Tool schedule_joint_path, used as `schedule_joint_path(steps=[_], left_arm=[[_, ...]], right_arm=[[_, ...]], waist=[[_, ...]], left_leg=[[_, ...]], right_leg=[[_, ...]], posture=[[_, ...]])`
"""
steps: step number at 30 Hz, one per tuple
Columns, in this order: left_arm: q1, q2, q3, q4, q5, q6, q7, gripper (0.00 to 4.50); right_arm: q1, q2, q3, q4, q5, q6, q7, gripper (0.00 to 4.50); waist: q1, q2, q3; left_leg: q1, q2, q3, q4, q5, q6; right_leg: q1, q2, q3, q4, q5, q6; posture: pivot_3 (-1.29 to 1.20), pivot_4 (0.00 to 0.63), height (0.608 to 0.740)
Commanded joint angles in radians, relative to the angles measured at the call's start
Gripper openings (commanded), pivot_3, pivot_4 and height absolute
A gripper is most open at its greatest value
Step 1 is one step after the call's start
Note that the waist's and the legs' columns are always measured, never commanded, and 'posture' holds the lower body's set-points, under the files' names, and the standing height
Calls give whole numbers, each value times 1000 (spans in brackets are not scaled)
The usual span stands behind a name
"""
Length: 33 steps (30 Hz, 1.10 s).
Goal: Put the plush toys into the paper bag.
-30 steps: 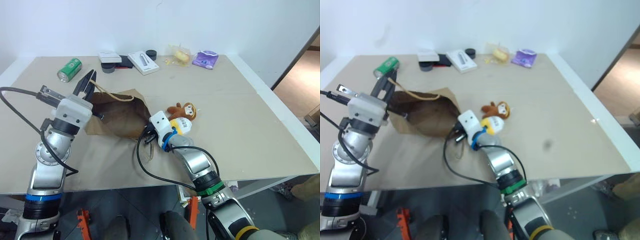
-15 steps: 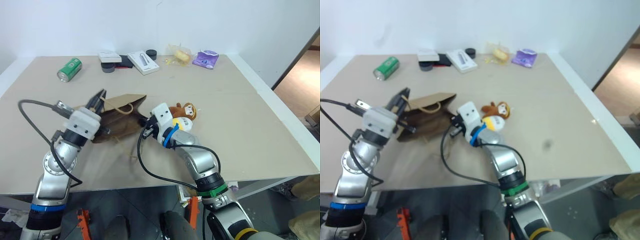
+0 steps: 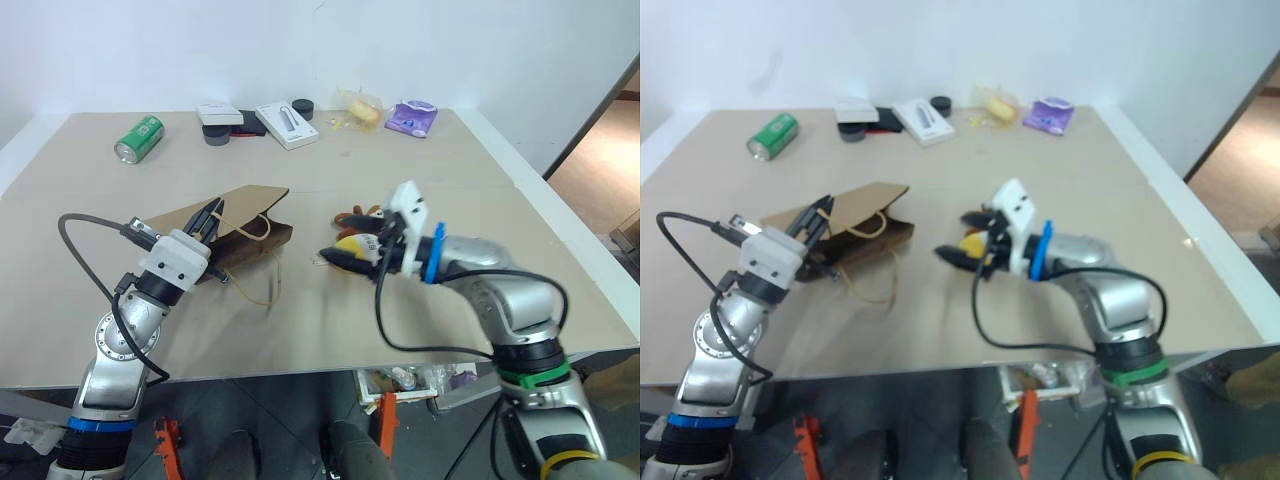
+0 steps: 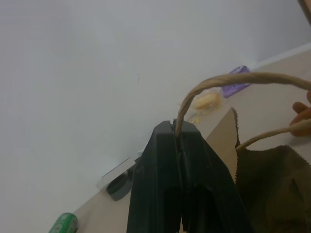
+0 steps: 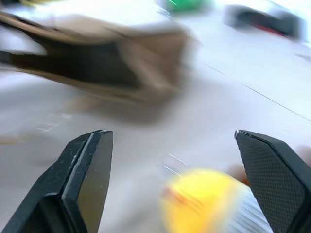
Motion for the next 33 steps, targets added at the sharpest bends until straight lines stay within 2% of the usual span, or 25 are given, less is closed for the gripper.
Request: schedule_joint_path(steps=[1, 3, 6, 8, 9, 11, 12, 13, 15, 18, 20, 23, 26, 33], left_arm=[[-39, -3, 23, -34, -42, 0, -2, 0], [-64, -3, 32, -37, -67, 16, -3, 0], [-91, -3, 42, -40, -95, 41, -5, 0], [-97, -4, 45, -51, -105, 55, -5, 0], [-97, -4, 45, -57, -108, 61, -5, 0], [-95, -4, 46, -65, -111, 71, -3, 0], [-94, -4, 47, -67, -111, 75, -2, 0], [-92, -4, 48, -68, -111, 78, -1, 0], [-85, -4, 49, -67, -110, 79, -2, 0], [-76, -6, 50, -71, -110, 86, -3, 0], [-70, -9, 47, -76, -109, 88, -2, 0], [-73, -16, 41, -77, -105, 91, -1, 0], [-104, -32, 42, -80, -110, 115, 17, 0], [-132, -54, 42, -106, -110, 147, 20, 0]], right_arm=[[-34, 3, 11, 86, -49, -16, -27, 4433], [-42, 27, 35, 134, -76, 7, -51, 4433], [-50, 61, 56, 172, -89, 38, -62, 3760], [-57, 75, 53, 181, -92, 38, -65, 2901], [-59, 79, 50, 183, -91, 45, -66, 2248], [-59, 79, 50, 187, -95, 58, -69, 1863], [-56, 77, 47, 184, -91, 57, -62, 1110], [-53, 75, 40, 177, -82, 57, -54, 930], [-58, 80, -12, 151, -34, 42, -35, 138], [-98, 110, -147, 33, 151, 74, 16, 31], [-130, 119, -182, -39, 240, 138, 28, 31], [-156, 137, -145, -101, 274, 199, 7, 31], [-185, 189, -80, -131, 270, 232, -37, 31], [-207, 282, 58, -100, 213, 249, -104, 31]], waist=[[0, 0, 0], [-1, 0, 1], [-1, 0, 1], [-1, 0, 1], [-1, 0, 1], [-1, 0, 1], [-1, 0, 1], [0, 0, 1], [0, 0, 1], [0, 0, 1], [-2, 2, 2], [-3, 1, 2], [-1, 1, 2], [0, 1, 2]], left_leg=[[0, 0, 0, 0, 0, 0], [0, 0, 0, 0, 0, 0], [0, 0, 0, -1, 0, 0], [-1, 0, 0, -1, 0, 0], [-1, 0, 0, -1, 0, 0], [-1, 0, 0, -1, 0, 0], [-1, 0, 0, 0, 0, 0], [-1, -1, 0, 0, 0, 0], [-1, -1, 0, 0, 0, 0], [-1, -1, 0, 0, 0, 0], [-2, 0, 0, -1, 0, 0], [-2, 0, -1, -1, 0, 0], [-1, 1, -3, -2, 0, 0], [-3, 0, -2, -2, 0, 0]], right_leg=[[0, 0, 0, 0, 0, 0], [0, 0, 1, 0, 0, 0], [-1, 1, 1, 0, 0, 1], [-1, 1, 1, 0, 0, 1], [0, 1, 1, 0, 0, 1], [0, 1, 1, 0, 0, 1], [0, 1, 1, 0, 0, 1], [0, 0, 1, 0, 0, 1], [0, 1, 1, 0, 0, 1], [0, 1, 1, 0, 0, 1], [-1, 1, 1, 0, 0, 2], [-2, 1, 0, 0, 1, 4], [-1, 2, -1, 0, -1, -1], [-1, 1, 0, 0, -1, 1]], posture=[[0, 150, 740], [0, 150, 740], [0, 150, 740], [0, 150, 740], [0, 150, 740], [0, 150, 740], [0, 150, 740], [0, 150, 740], [0, 150, 740], [0, 150, 740], [0, 150, 740], [0, 150, 740], [0, 150, 740], [0, 150, 740]])
